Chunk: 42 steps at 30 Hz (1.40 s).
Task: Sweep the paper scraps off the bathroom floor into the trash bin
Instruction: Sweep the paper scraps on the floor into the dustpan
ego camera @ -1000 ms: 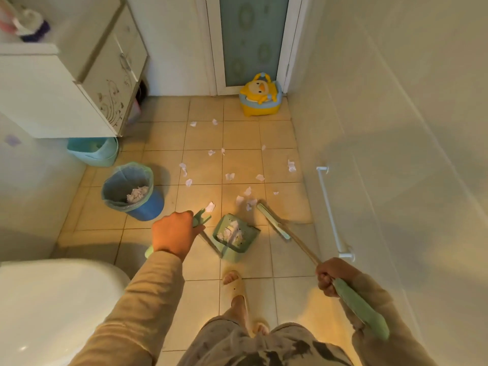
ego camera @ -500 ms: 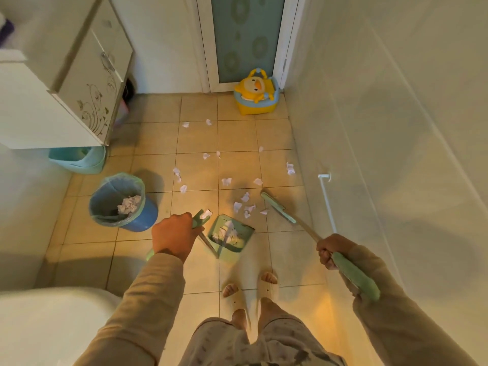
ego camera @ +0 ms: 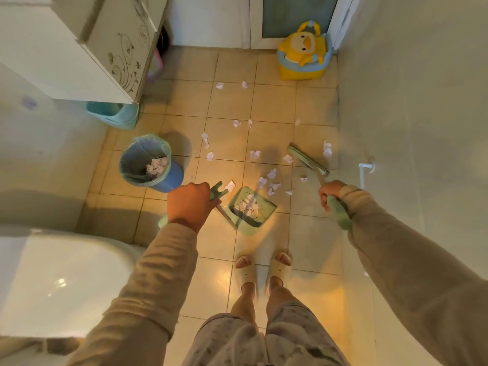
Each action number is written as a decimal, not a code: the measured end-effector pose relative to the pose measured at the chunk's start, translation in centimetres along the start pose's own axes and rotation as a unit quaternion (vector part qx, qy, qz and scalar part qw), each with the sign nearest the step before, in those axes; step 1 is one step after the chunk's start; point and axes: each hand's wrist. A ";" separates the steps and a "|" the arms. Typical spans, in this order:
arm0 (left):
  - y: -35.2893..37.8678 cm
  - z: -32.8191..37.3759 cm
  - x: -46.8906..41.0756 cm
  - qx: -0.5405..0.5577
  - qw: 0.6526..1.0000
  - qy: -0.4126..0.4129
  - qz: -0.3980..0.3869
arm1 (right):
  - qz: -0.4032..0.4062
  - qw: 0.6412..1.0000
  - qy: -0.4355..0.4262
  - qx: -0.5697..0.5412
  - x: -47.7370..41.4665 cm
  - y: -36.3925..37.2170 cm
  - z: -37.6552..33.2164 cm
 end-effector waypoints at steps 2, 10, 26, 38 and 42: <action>0.1 -0.1 -0.1 -0.004 1.000 -0.004 0.006 | -0.002 0.999 0.015 0.030 -0.9 0.4 0.4; -0.3 0.2 -0.7 -0.012 1.000 0.003 0.010 | -0.011 0.940 0.120 0.318 -3.9 2.3 7.1; 0.1 0.7 -0.7 -0.003 1.000 0.015 0.021 | -0.086 0.946 0.118 0.289 0.0 -1.4 10.7; 1.0 1.3 1.3 0.007 1.000 0.020 -0.004 | -0.059 0.973 0.166 0.148 -1.5 2.6 10.7; 0.7 1.1 0.3 0.006 1.000 0.025 0.007 | -0.093 0.971 0.217 0.032 -1.0 2.0 11.6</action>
Point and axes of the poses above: each hand's wrist, its own x-axis away from the middle knuckle, its own y-axis out of the palm, z = x × y, and after that the axes turned 2 degrees about x, right-handed
